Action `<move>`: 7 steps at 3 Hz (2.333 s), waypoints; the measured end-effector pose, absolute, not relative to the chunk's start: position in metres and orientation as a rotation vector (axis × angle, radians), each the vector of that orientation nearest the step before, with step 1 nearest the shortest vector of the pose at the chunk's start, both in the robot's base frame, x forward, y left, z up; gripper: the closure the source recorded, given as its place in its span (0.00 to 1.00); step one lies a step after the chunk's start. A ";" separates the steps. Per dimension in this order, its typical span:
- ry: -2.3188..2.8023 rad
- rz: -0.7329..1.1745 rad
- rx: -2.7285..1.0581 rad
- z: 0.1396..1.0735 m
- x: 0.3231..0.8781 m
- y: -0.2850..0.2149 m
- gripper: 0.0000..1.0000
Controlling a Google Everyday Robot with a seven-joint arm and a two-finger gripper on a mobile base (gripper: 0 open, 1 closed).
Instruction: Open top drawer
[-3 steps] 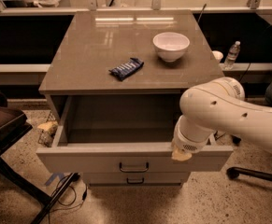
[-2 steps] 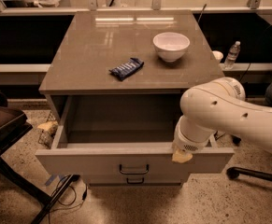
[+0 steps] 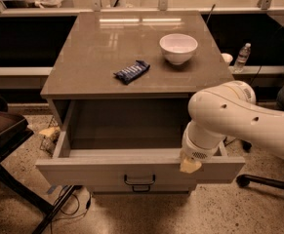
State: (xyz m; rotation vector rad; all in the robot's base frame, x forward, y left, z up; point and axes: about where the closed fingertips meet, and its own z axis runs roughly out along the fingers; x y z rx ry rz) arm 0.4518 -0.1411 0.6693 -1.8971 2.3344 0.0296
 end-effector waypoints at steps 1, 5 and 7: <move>2.334 0.030 -1.897 0.673 0.452 -0.141 1.00; 2.326 0.079 -1.949 0.675 0.441 -0.139 0.30; 2.326 0.075 -1.950 0.676 0.440 -0.140 0.00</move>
Offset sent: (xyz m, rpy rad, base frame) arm -0.1815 -0.0001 -0.0428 0.1912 0.8690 0.6302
